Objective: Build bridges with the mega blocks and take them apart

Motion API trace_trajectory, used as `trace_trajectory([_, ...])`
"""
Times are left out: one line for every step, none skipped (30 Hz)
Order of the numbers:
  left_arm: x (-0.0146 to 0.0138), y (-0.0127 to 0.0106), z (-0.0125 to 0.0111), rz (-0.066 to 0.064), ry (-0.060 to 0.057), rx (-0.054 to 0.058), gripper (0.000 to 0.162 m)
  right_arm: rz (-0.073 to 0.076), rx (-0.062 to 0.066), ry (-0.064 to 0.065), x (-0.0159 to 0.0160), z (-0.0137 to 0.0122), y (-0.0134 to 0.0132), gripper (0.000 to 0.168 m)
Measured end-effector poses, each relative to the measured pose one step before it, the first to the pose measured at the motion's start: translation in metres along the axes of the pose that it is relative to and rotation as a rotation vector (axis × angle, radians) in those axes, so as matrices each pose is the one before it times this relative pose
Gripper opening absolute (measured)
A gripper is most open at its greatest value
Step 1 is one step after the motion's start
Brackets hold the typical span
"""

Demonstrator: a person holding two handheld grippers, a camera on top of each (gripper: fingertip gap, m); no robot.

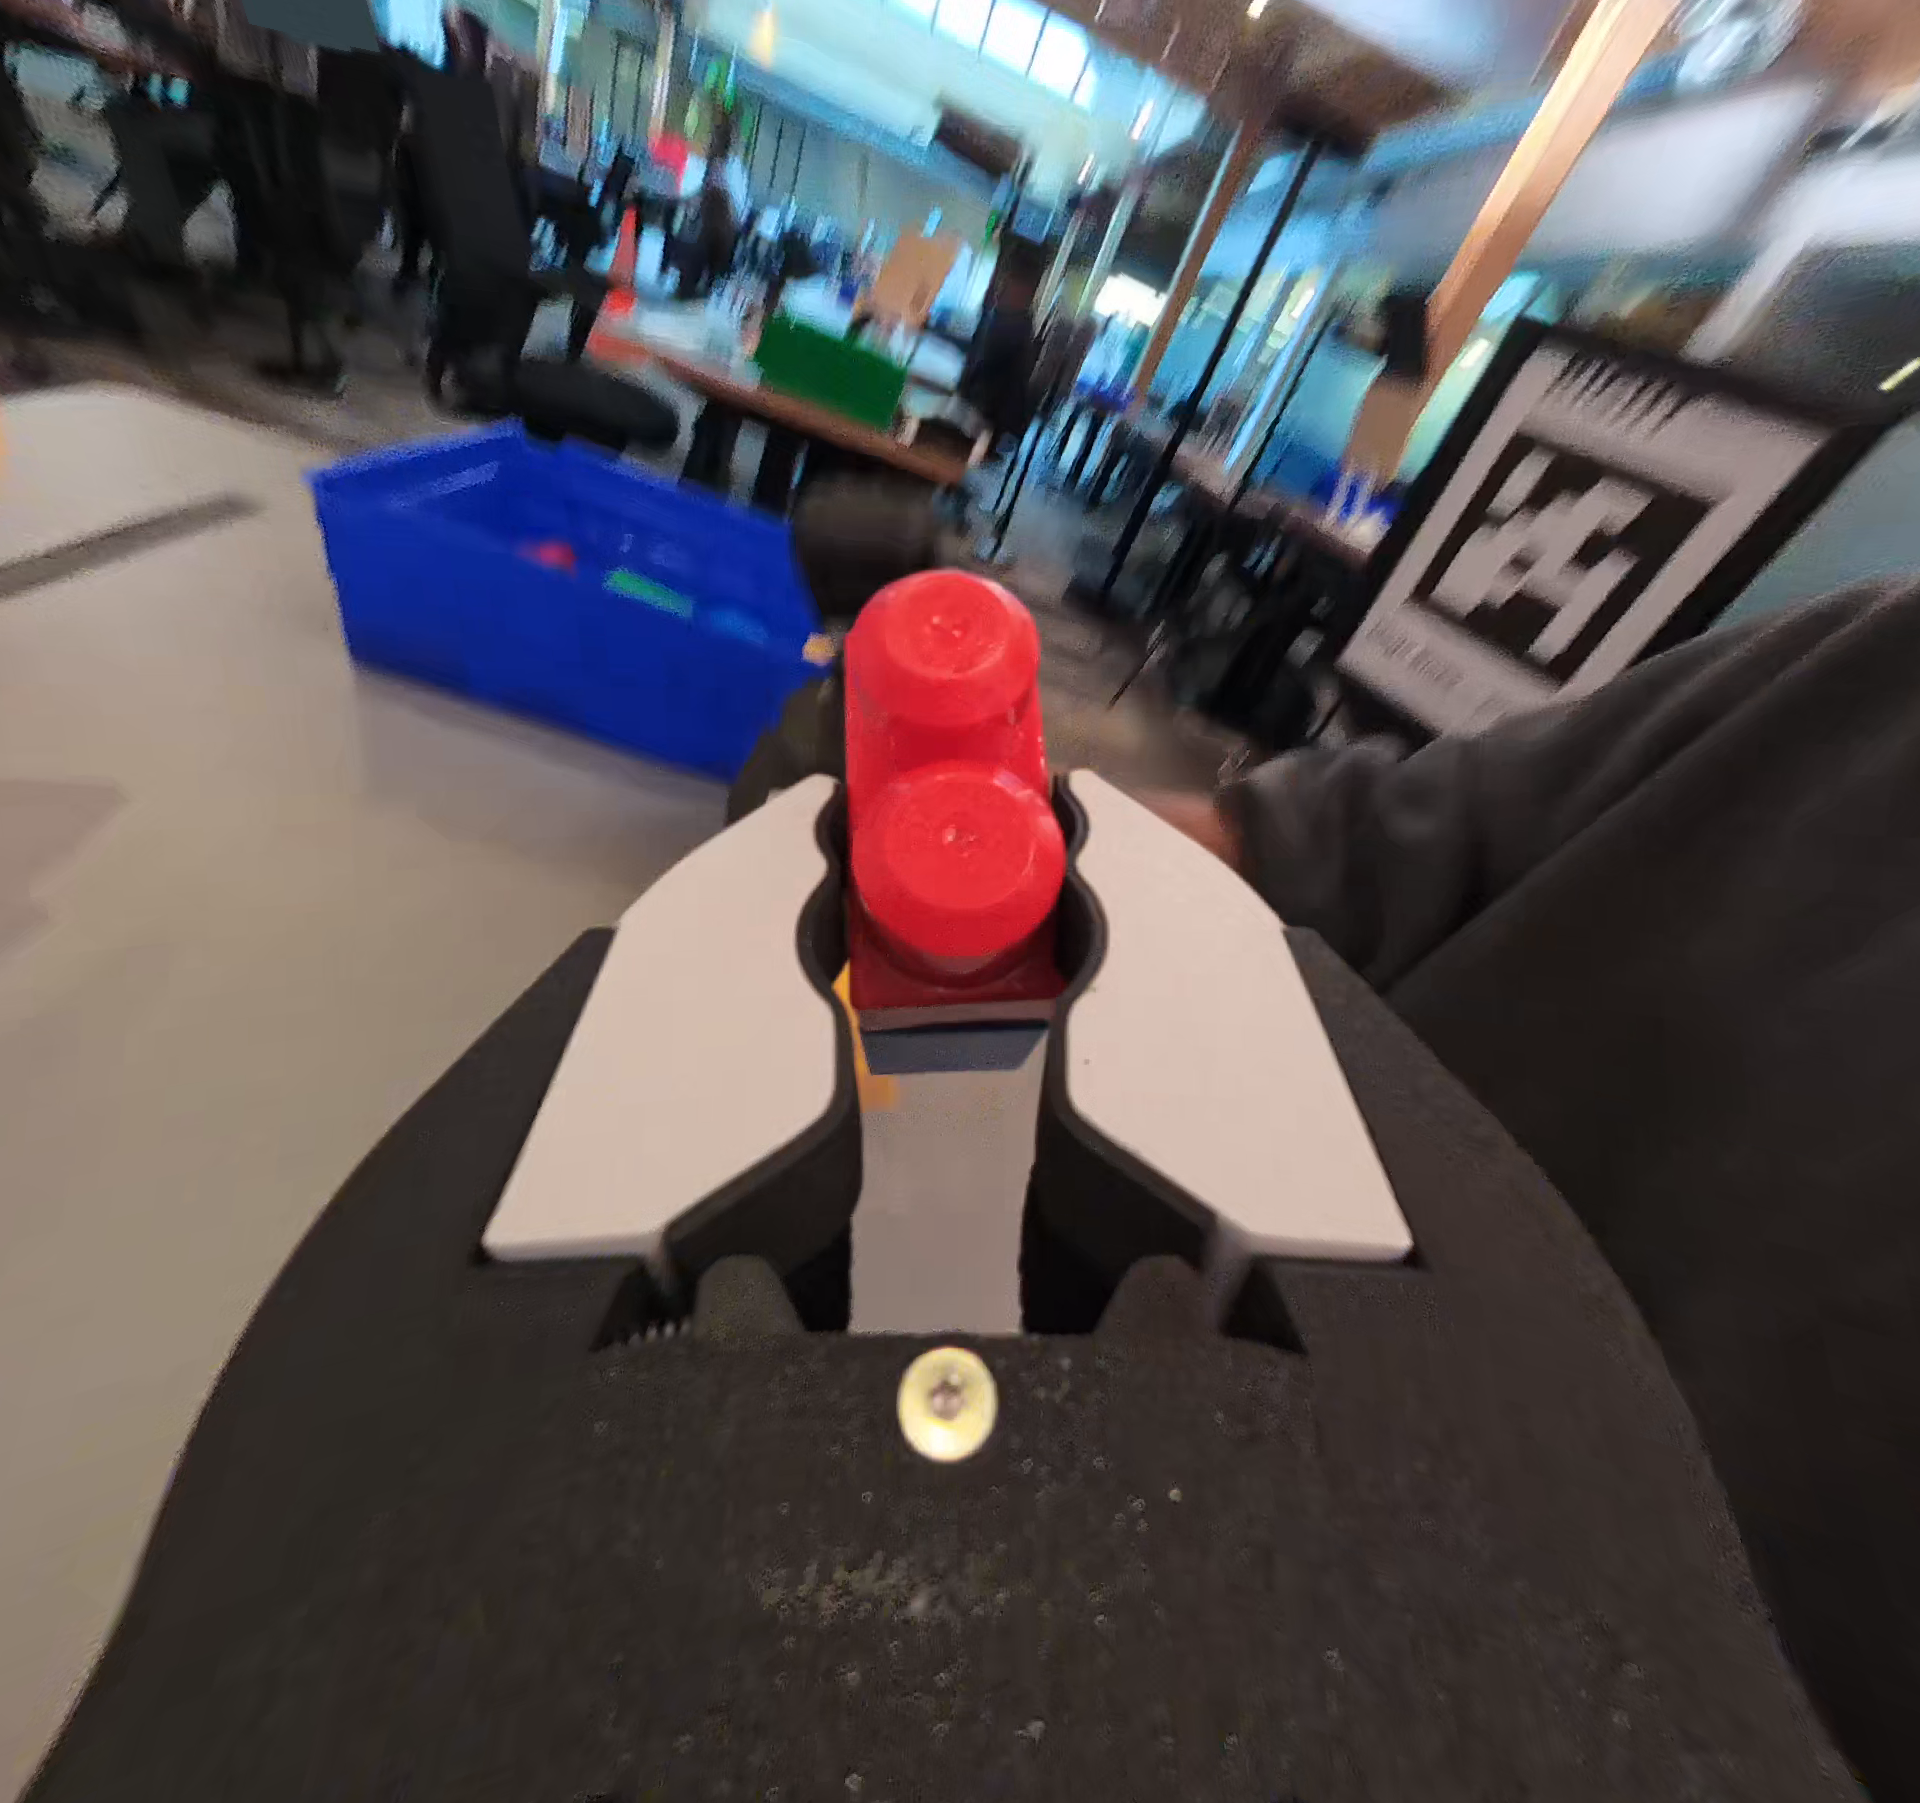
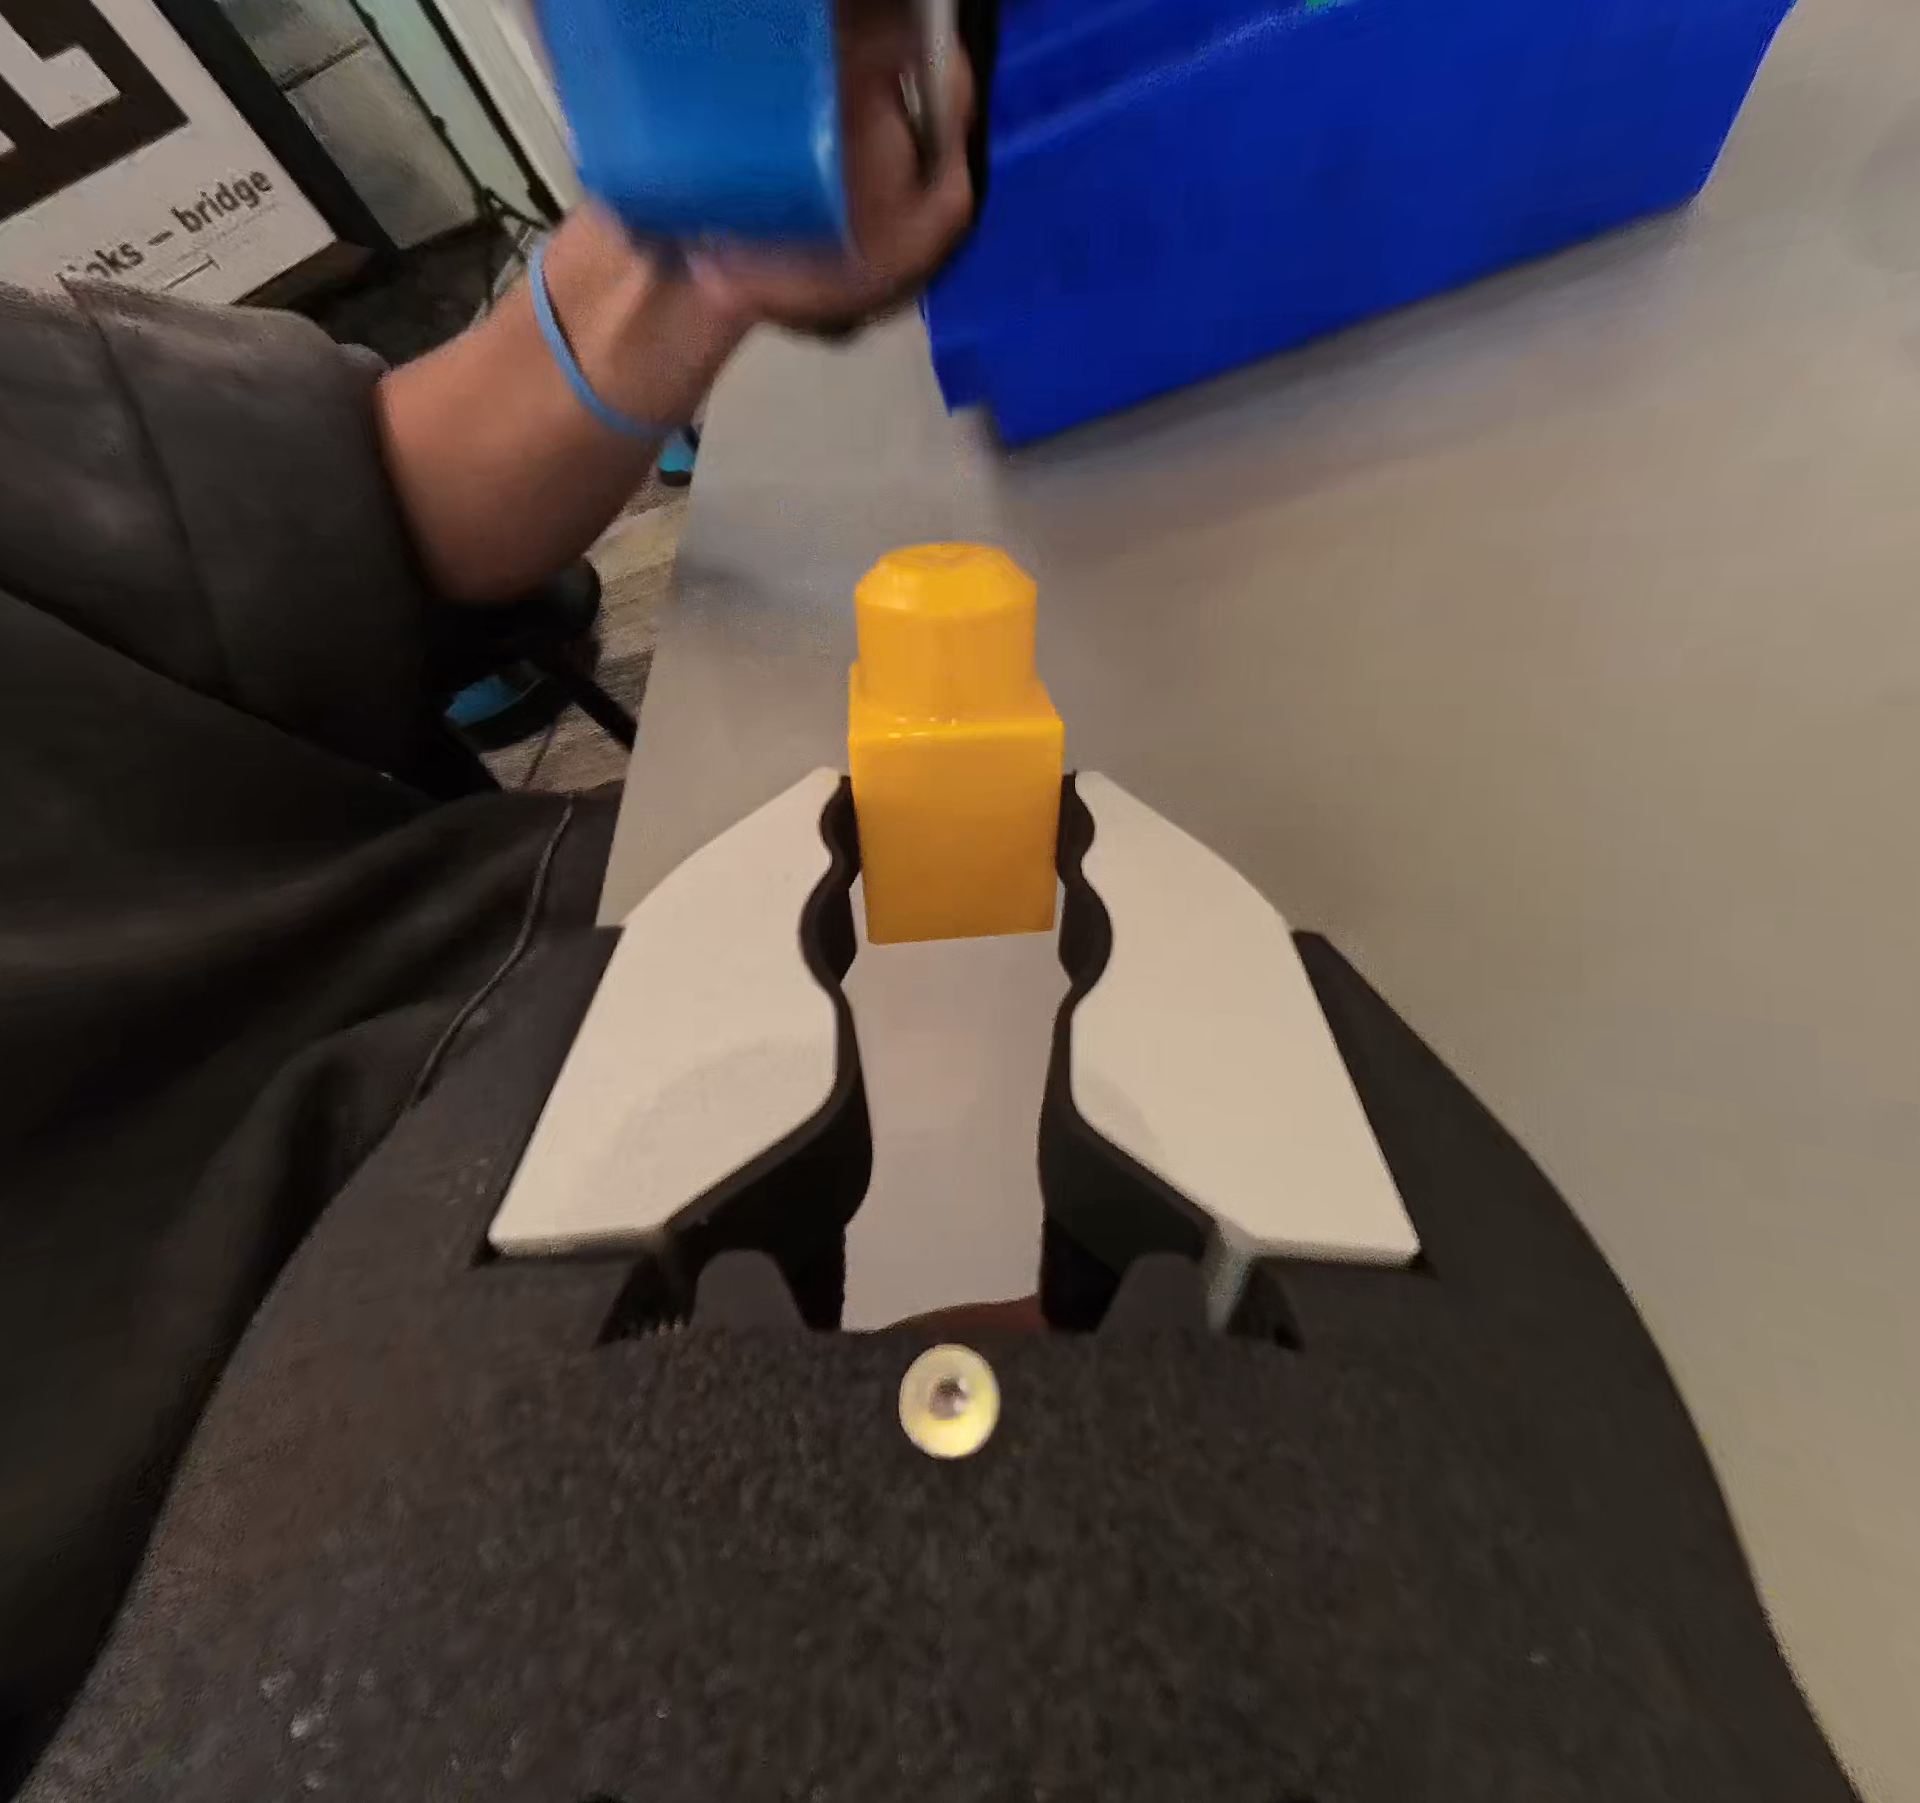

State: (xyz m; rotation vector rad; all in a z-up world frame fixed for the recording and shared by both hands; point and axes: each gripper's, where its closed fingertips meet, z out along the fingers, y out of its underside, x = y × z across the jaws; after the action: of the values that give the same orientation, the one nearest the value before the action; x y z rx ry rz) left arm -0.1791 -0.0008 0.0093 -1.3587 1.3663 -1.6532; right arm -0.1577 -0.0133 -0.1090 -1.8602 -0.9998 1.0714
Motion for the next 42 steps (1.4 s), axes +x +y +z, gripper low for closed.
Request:
trace_trajectory([0.00408, -0.01640, -0.01418, -0.0179, 0.0245, 0.0556, 0.036, 0.0290, -0.0144, -0.0115, 0.00154, 0.00155, 0.00893, 0.036])
trace_trajectory([0.00071, -0.00953, -0.01168, 0.0187, -0.0228, 0.0148, 0.036, 0.0094, -0.0176, 0.0133, 0.00385, 0.00154, 0.00853, 0.036])
trace_trajectory([-0.00098, -0.00517, -0.00935, 0.0375, -0.0459, -0.0031, 0.036, -0.0001, -0.0285, 0.0129, 0.00225, 0.00151, 0.00824, 0.036])
trace_trajectory([0.00136, -0.00206, -0.00652, 0.0262, -0.0251, -0.0143, 0.036, -0.0085, -0.0262, 0.0104, 0.00053, 0.00115, 0.00622, 0.036])
trace_trajectory([0.00217, -0.00109, -0.00409, 0.0139, -0.0136, -0.0126, 0.036, -0.0109, -0.0111, 0.0105, 0.00006, 0.00055, 0.00224, 0.036])
trace_trajectory([0.00180, -0.00110, -0.00210, 0.0135, -0.0136, -0.0067, 0.036, -0.0035, 0.0013, 0.0028, -0.00061, 0.00018, -0.00096, 0.036])
trace_trajectory([0.00226, -0.00053, -0.00051, 0.0116, -0.0060, -0.0093, 0.036, -0.0031, 0.0073, 0.0009, -0.00070, -0.00025, -0.00266, 0.036])
trace_trajectory([0.00156, 0.00063, 0.00060, 0.0078, -0.0063, -0.0155, 0.036, -0.0048, 0.0072, 0.0035, -0.00046, -0.00038, -0.00274, 0.036])
trace_trajectory([-0.00089, 0.00176, 0.00128, 0.0075, -0.0191, -0.0195, 0.036, -0.0017, 0.0064, 0.0055, -0.00052, -0.00064, -0.00250, 0.036])
trace_trajectory([-0.00324, 0.00389, 0.00196, 0.0073, -0.0323, -0.0296, 0.036, -0.0018, 0.0098, 0.0138, 0.00000, -0.00185, -0.00328, 0.036])
trace_trajectory([-0.00537, 0.00671, 0.00265, 0.0053, -0.0442, -0.0441, 0.036, -0.0035, 0.0089, 0.0140, -0.00149, -0.00440, -0.00476, 0.036])
trace_trajectory([-0.00740, 0.00841, 0.00320, 0.0007, -0.0559, -0.0527, 0.036, -0.0129, 0.0014, 0.0247, -0.00180, -0.00835, -0.00648, 0.036])
trace_trajectory([-0.00865, 0.00909, 0.00363, -0.0043, -0.0633, -0.0557, 0.036, -0.0285, -0.0063, 0.0473, -0.00049, -0.01370, -0.00812, 0.037])
trace_trajectory([-0.00890, 0.00865, 0.00366, -0.0040, -0.0655, -0.0521, 0.036, -0.0390, -0.0079, 0.0558, 0.00045, -0.01926, -0.00925, 0.036])
trace_trajectory([-0.00734, 0.00767, 0.00341, 0.0020, -0.0555, -0.0452, 0.036, -0.0350, -0.0150, 0.0709, 0.00437, -0.02376, -0.00827, 0.036])
trace_trajectory([-0.00448, 0.00639, 0.00295, 0.0080, -0.0371, -0.0380, 0.036, -0.0311, -0.0211, 0.0966, 0.01107, -0.02704, -0.00577, 0.036])
trace_trajectory([-0.00206, 0.00449, 0.00229, 0.0118, -0.0226, -0.0269, 0.036, -0.0260, -0.0297, 0.1167, 0.01828, -0.02815, -0.00168, 0.036])
trace_trajectory([0.00001, 0.00245, 0.00148, 0.0145, -0.0106, -0.0151, 0.036, -0.0110, -0.0426, 0.1160, 0.02337, -0.02693, 0.00412, 0.036])
trace_trajectory([0.00174, 0.00079, 0.00076, 0.0122, 0.0010, -0.0067, 0.036, 0.0084, -0.0425, 0.1014, 0.02560, -0.02314, 0.00838, 0.036])
trace_trajectory([0.00254, -0.00024, 0.00023, 0.0073, 0.0081, -0.0014, 0.036, 0.0256, -0.0549, 0.0768, 0.02608, -0.01706, 0.01334, 0.036])
trace_trajectory([0.00255, -0.00090, 0.00000, 0.0063, 0.0092, 0.0008, 0.036, 0.0379, -0.0657, 0.0744, 0.02803, -0.00988, 0.01647, 0.036])
trace_trajectory([0.00225, -0.00102, -0.00002, 0.0077, 0.0069, 0.0011, 0.036, 0.0507, -0.0873, 0.0429, 0.02370, -0.00118, 0.01936, 0.036])
trace_trajectory([0.00170, -0.00078, 0.00022, 0.0079, 0.0051, 0.0005, 0.036, 0.0414, -0.1146, -0.0201, 0.01226, 0.00696, 0.02128, 0.036])
trace_trajectory([0.00158, -0.00028, 0.00050, 0.0071, 0.0062, -0.0007, 0.036, 0.0069, -0.1088, -0.0270, 0.00843, 0.01249, 0.01748, 0.036])
trace_trajectory([0.00173, 0.00010, 0.00105, 0.0053, 0.0090, -0.0035, 0.036, -0.0064, -0.0908, -0.0074, 0.00889, 0.01554, 0.01198, 0.036])
trace_trajectory([0.00134, 0.00068, 0.00140, 0.0032, 0.0088, -0.0062, 0.036, -0.0013, -0.0951, -0.0044, 0.00701, 0.01670, 0.00947, 0.036])
trace_trajectory([0.00063, 0.00055, 0.00157, 0.0011, 0.0039, -0.0048, 0.036, -0.0184, -0.0875, -0.0006, 0.00485, 0.01627, 0.00622, 0.036])
trace_trajectory([0.00058, 0.00037, 0.00155, -0.0016, 0.0037, -0.0028, 0.036, -0.0364, -0.0621, -0.0136, 0.00063, 0.01473, 0.00213, 0.037])
trace_trajectory([0.00154, 0.00072, 0.00166, -0.0035, 0.0101, -0.0050, 0.036, -0.0305, -0.0419, -0.0209, -0.00130, 0.01254, -0.00068, 0.037])
trace_trajectory([0.00184, 0.00134, 0.00182, -0.0021, 0.0111, -0.0078, 0.036, -0.0123, -0.0392, -0.0100, 0.00037, 0.01010, -0.00044, 0.037])
trace_trajectory([0.00118, 0.00135, 0.00172, 0.0023, 0.0041, -0.0068, 0.036, -0.0058, -0.0368, 0.0064, 0.00280, 0.00788, -0.00035, 0.037])
trace_trajectory([0.00096, 0.00156, 0.00197, 0.0056, 0.0013, -0.0068, 0.036, -0.0019, -0.0216, -0.0121, -0.00014, 0.00657, -0.00142, 0.037])
trace_trajectory([0.00144, 0.00221, 0.00222, 0.0054, 0.0049, -0.0110, 0.036, 0.0086, -0.0155, -0.0350, -0.00339, 0.00547, -0.00094, 0.037])
trace_trajectory([0.00169, 0.00217, 0.00229, 0.0030, 0.0063, -0.0114, 0.036, 0.0183, -0.0253, -0.0184, -0.00068, 0.00491, 0.00206, 0.037])
trace_trajectory([0.00148, 0.00172, 0.00206, 0.0017, 0.0057, -0.0075, 0.036, 0.0161, -0.0364, 0.0075, 0.00302, 0.00459, 0.00457, 0.037])
trace_trajectory([0.00154, 0.00128, 0.00190, 0.0025, 0.0051, -0.0053, 0.036, 0.0057, -0.0187, 0.0261, 0.00497, 0.00399, 0.00252, 0.036])
trace_trajectory([0.00122, 0.00120, 0.00138, 0.0034, 0.0039, -0.0046, 0.036, 0.0055, 0.0011, 0.0073, 0.00142, 0.00320, -0.00012, 0.036])
trace_trajectory([0.00099, 0.00096, 0.00109, 0.0038, 0.0032, -0.0039, 0.036, 0.0093, 0.0111, -0.0168, -0.00281, 0.00258, -0.00114, 0.039])
trace_trajectory([0.00061, 0.00088, 0.00077, 0.0033, 0.0014, -0.0034, 0.036, 0.0056, 0.0183, -0.0183, -0.00340, 0.00221, -0.00189, 0.043])
trace_trajectory([0.00007, 0.00046, 0.00047, 0.0014, -0.0001, -0.0020, 0.036, 0.0027, 0.0248, -0.0013, -0.00098, 0.00187, -0.00233, 0.046])
trace_trajectory([0.00001, -0.00003, 0.00020, -0.0015, 0.0015, -0.0002, 0.036, 0.0115, 0.0222, 0.0076, 0.00100, 0.00087, -0.00137, 0.049])
trace_trajectory([-0.00001, -0.00053, -0.00001, -0.0051, 0.0039, 0.0029, 0.036, 0.0215, 0.0142, 0.0021, 0.00018, -0.00112, 0.00083, 0.052])
